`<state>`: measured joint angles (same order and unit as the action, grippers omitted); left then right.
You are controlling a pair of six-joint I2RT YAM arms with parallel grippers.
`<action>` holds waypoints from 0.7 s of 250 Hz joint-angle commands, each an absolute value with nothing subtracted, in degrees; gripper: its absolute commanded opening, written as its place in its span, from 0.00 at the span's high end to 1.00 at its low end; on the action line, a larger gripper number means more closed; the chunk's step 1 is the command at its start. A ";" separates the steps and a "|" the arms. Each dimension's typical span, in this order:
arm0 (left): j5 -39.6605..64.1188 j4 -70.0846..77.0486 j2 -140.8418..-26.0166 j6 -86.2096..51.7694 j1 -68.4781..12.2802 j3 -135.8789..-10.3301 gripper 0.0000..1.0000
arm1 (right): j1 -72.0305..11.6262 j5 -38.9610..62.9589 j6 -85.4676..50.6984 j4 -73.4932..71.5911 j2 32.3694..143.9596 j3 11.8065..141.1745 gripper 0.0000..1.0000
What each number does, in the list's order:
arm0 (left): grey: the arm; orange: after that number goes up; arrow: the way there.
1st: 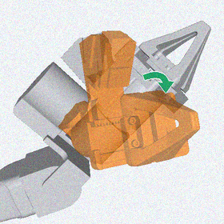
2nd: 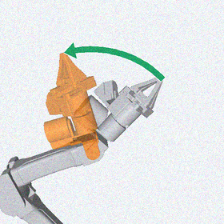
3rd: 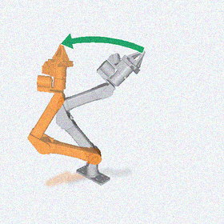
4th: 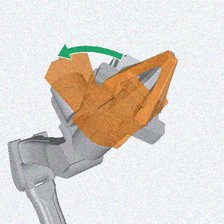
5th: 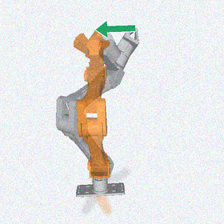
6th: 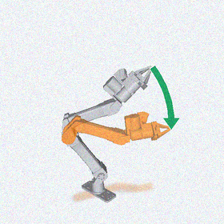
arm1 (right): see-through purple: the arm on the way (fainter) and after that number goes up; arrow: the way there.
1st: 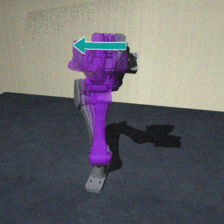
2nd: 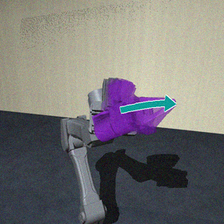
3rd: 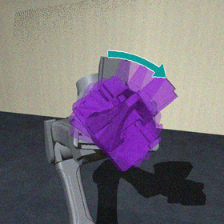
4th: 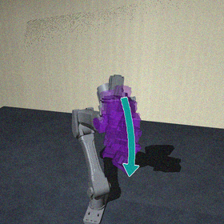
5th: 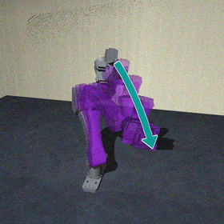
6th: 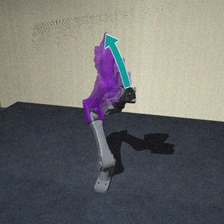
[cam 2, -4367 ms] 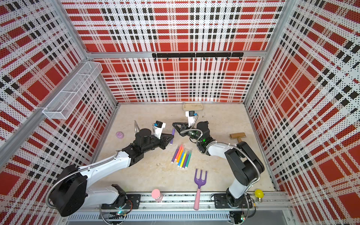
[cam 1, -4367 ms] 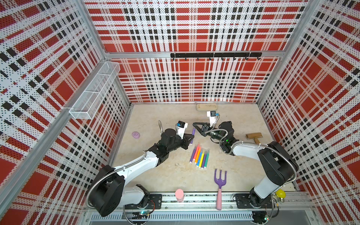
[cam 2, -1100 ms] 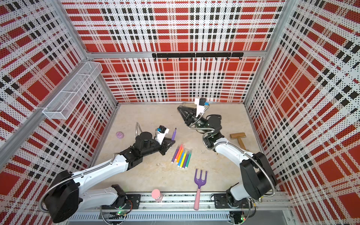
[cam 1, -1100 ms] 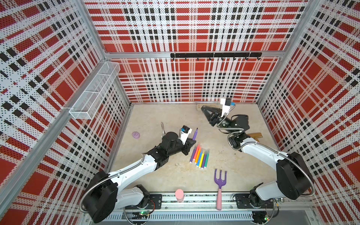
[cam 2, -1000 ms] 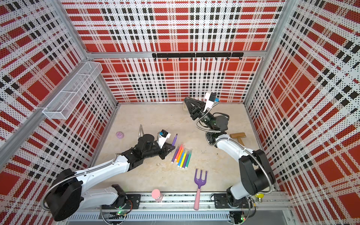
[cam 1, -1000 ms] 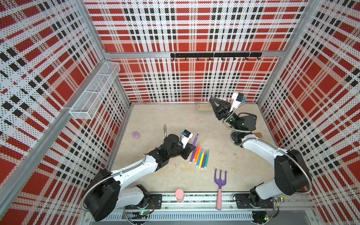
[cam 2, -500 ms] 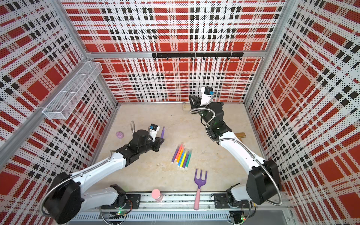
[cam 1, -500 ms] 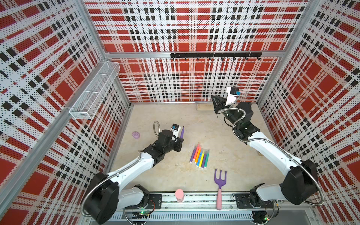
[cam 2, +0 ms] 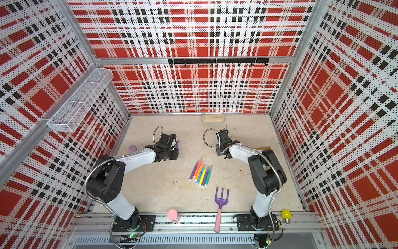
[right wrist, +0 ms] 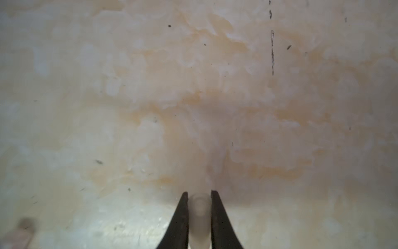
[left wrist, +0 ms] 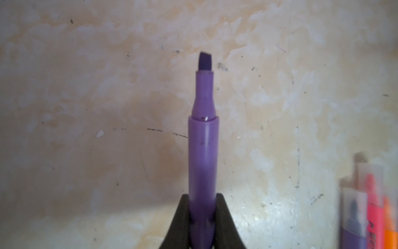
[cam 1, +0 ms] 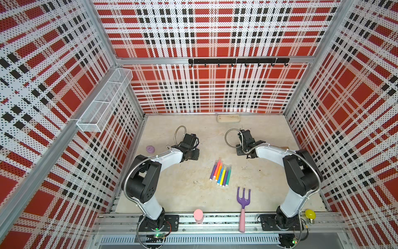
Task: Remove pen caps from pens
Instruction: Place the pen at the center of the table.
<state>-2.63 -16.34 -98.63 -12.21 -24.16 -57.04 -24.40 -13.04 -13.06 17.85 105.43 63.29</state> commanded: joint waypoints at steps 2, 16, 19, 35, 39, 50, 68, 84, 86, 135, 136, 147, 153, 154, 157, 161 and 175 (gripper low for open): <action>-2.91 -19.40 -100.82 -11.15 -23.88 -58.97 0.96 | -23.72 -12.18 -12.07 16.99 107.28 65.90 0.89; -2.64 -19.92 -101.88 -10.99 -23.82 -59.32 0.93 | -23.58 -11.84 -11.98 17.01 107.96 66.31 0.86; -2.56 -19.96 -102.05 -10.99 -23.82 -59.40 0.92 | -23.58 -11.79 -11.89 16.95 108.09 66.35 0.86; -1.89 -20.04 -102.81 -11.02 -23.60 -59.51 0.86 | -23.58 -11.60 -11.69 17.17 108.36 66.78 0.81; -1.77 -20.04 -102.91 -11.03 -23.59 -59.56 0.84 | -23.56 -11.52 -11.68 17.10 108.44 66.79 0.80; -1.17 -19.86 -103.09 -10.93 -23.54 -59.66 0.81 | -23.52 -11.43 -11.60 17.14 108.30 66.86 0.75; -0.56 -19.60 -102.93 -10.94 -23.53 -59.76 0.74 | -23.47 -11.23 -11.35 17.14 107.86 66.98 0.70; -0.37 -19.60 -102.70 -10.74 -23.47 -60.19 0.68 | -23.47 -10.86 -11.18 17.13 107.42 66.97 0.66; -0.34 -19.60 -102.67 -10.79 -23.45 -60.20 0.68 | -23.47 -10.82 -11.12 17.11 107.36 66.99 0.66; 0.15 -18.55 -98.03 -10.56 -23.63 -60.24 0.46 | -23.53 -9.75 -10.67 16.55 104.77 66.20 0.58; 0.16 -18.46 -97.84 -10.55 -23.68 -60.18 0.46 | -23.54 -9.71 -10.65 16.49 104.59 66.15 0.58; 0.25 -17.49 -95.35 -10.42 -24.22 -59.90 0.44 | -23.55 -9.24 -10.59 15.80 103.29 65.68 0.56; 0.06 -17.02 -94.01 -10.33 -24.69 -59.70 0.43 | -23.51 -9.00 -10.53 15.40 102.68 65.59 0.55; -0.06 -16.95 -93.76 -10.35 -24.74 -59.73 0.43 | -23.58 -8.94 -10.50 15.30 102.58 65.58 0.55; -0.13 -16.74 -93.11 -10.18 -25.01 -59.68 0.43 | -23.51 -8.88 -10.45 15.23 102.20 65.53 0.54; -0.24 -16.58 -92.31 -10.12 -25.33 -59.71 0.43 | -23.55 -8.55 -10.45 15.12 101.82 65.54 0.54; -0.22 -16.13 -89.91 -9.69 -26.54 -59.86 0.42 | -23.57 -7.89 -10.20 14.66 100.79 65.72 0.52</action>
<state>-0.32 -19.35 -97.30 -10.63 -24.49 -58.85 -23.59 -9.76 -11.11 18.11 105.80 65.56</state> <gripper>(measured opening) 0.573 0.463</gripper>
